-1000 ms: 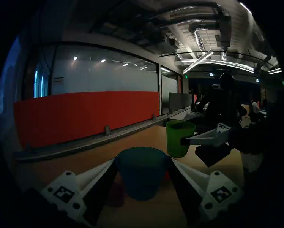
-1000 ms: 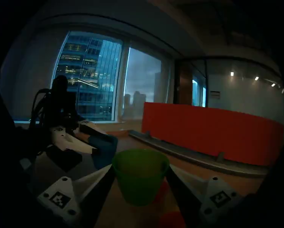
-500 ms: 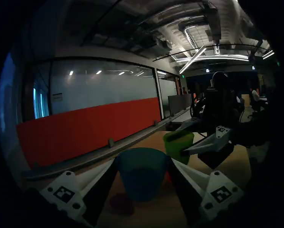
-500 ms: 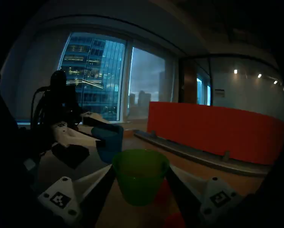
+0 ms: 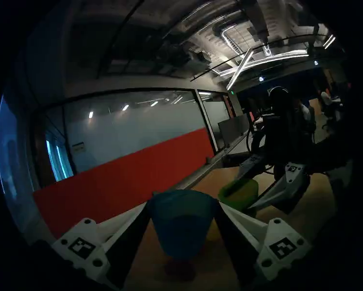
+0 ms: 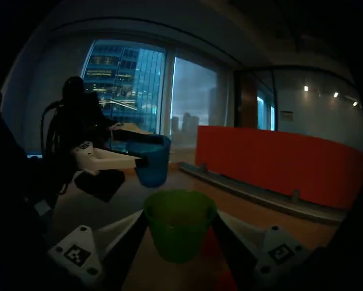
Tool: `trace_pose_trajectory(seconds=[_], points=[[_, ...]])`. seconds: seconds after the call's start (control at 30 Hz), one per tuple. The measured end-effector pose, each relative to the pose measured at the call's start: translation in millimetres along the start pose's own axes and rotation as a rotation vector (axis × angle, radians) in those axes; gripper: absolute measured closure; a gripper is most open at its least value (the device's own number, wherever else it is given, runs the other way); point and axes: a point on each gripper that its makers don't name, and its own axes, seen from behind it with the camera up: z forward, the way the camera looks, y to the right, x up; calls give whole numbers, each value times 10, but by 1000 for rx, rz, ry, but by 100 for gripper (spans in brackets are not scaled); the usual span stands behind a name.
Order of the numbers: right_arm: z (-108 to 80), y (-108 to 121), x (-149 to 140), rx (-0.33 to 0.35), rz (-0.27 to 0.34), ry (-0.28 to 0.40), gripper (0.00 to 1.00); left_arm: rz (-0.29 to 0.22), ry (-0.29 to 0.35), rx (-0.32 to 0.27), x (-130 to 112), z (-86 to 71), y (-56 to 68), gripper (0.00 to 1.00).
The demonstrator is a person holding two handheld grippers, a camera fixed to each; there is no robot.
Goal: Pour water
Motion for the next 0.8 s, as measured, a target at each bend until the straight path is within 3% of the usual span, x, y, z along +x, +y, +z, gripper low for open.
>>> trace_pose_trajectory(seconds=[0.57, 0.8], points=[[90, -165, -92, 44, 6, -13, 9, 228, 23, 20, 322, 51, 33, 11], [129, -244, -99, 62, 9, -15, 9, 288, 23, 16, 398, 69, 61, 11]])
